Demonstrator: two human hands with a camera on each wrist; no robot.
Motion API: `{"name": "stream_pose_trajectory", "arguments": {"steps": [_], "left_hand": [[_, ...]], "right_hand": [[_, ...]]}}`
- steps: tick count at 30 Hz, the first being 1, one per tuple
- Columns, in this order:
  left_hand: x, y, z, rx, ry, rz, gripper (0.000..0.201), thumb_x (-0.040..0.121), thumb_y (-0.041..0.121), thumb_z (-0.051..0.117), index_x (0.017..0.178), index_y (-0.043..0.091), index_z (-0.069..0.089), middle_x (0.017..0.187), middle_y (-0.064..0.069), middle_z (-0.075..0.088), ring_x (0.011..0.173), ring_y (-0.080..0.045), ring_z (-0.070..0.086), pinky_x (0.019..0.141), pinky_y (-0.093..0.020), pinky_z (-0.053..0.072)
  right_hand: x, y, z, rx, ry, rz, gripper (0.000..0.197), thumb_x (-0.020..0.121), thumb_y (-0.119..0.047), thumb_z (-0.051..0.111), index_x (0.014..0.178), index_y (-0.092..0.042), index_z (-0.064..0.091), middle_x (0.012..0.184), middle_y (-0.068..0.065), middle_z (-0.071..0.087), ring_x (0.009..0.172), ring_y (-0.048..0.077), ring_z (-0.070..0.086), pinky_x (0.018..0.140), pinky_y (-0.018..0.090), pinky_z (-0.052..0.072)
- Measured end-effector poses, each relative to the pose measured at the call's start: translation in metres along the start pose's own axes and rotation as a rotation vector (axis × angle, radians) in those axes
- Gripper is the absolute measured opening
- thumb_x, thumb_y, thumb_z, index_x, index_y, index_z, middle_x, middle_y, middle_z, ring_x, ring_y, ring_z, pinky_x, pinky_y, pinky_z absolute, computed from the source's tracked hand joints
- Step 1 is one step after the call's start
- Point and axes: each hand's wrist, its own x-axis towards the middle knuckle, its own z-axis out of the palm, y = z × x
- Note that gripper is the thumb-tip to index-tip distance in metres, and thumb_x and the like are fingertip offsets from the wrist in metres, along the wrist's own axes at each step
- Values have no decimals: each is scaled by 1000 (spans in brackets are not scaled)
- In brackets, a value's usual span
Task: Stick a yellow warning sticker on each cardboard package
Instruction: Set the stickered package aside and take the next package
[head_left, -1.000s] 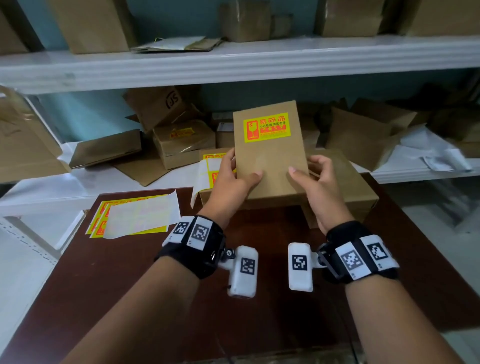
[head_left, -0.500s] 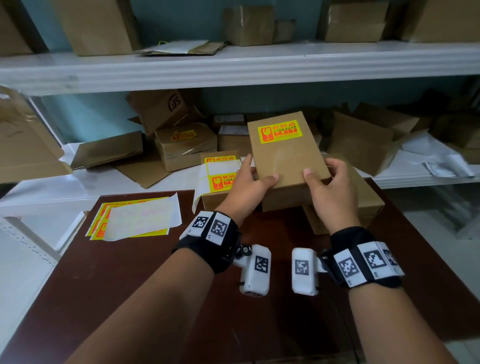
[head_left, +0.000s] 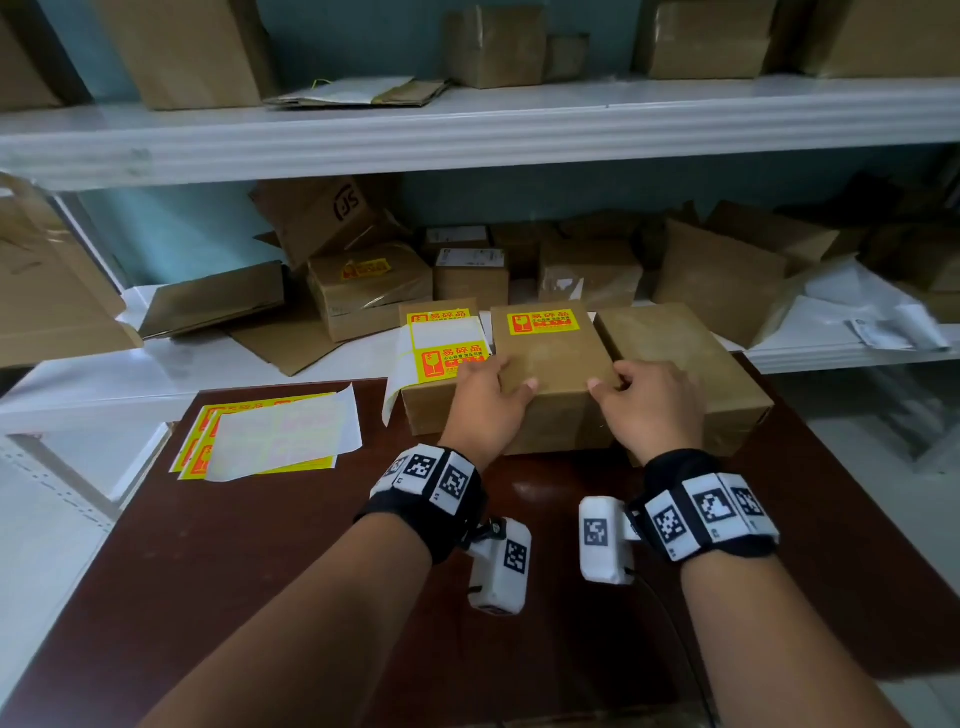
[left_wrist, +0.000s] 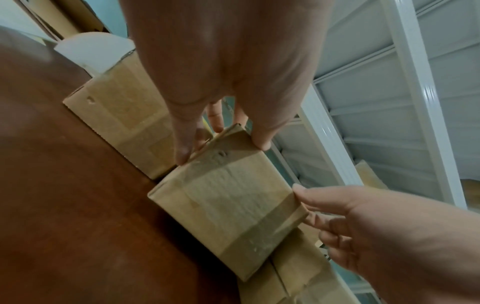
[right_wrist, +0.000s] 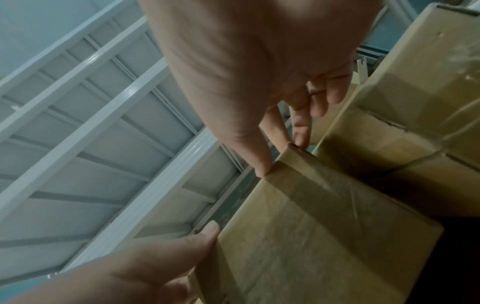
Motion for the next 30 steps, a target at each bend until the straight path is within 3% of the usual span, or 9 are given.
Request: {"name": "stream_pose_trajectory", "arguments": {"steps": [3,8,11,15,18,20,23,27,30], "left_hand": [[-2,-7,3,54,63,28,46,96,35,63,138,20,56,139,-8,46,114,-18,52,97,-19,34],[-4,-15,7,128,116,85,43,93,36,66,134,20,62,129,-3,48,103,-19,56,101,-26,43],[-3,-16,7,126,104,61,43,93,37,65,134,24,61,130,-2,43,96,-17,56,99,-26,43],[-4,-16,9,227,216,102,35,92,36,64,126,26,66,125,-2,51,118,-24,47,104,-33,38],[-15,1,16,109,339,229,20,94,24,59,111,23,71,111,3,63,105,-14,53,90,-27,45],[-22,15,29,-28,272,258,17,94,20,59,103,22,73,95,8,69,85,-5,61,76,-24,52],[-28,31,53,-128,28,149,20,93,19,57,96,23,76,87,7,74,78,-12,67,67,-24,50],[-26,43,85,2,-271,-40,35,90,22,45,102,16,77,107,-4,74,97,-25,68,89,-37,56],[-17,47,106,9,-287,-154,49,91,42,45,107,4,72,109,-18,71,97,-35,66,85,-36,53]], "right_hand": [[3,0,10,-72,-33,-17,44,93,-58,54,118,-25,71,114,2,70,115,31,56,101,45,37],[-1,-2,12,-139,-36,-44,32,94,-56,51,99,-28,68,100,0,69,108,32,53,94,45,38],[-6,-5,8,-185,-43,-73,31,96,-54,50,104,-28,65,106,1,68,113,32,49,94,45,36],[-4,0,1,-36,-54,-74,45,98,-50,52,139,-32,57,127,0,65,123,31,46,104,44,36],[-3,8,-10,128,49,-45,39,99,-40,55,137,-33,59,132,0,62,127,29,44,107,42,33],[-2,19,-19,161,123,-1,36,99,-38,57,134,-32,60,136,0,60,132,29,40,109,42,33],[2,41,-32,135,187,102,39,96,-38,60,135,-32,59,142,3,55,134,32,37,109,47,34],[12,75,-41,138,176,270,64,89,-32,69,148,-30,43,155,9,39,142,37,30,117,53,28],[19,93,-41,292,56,373,80,87,-33,73,156,-25,33,157,11,38,145,37,33,117,56,32]]}}
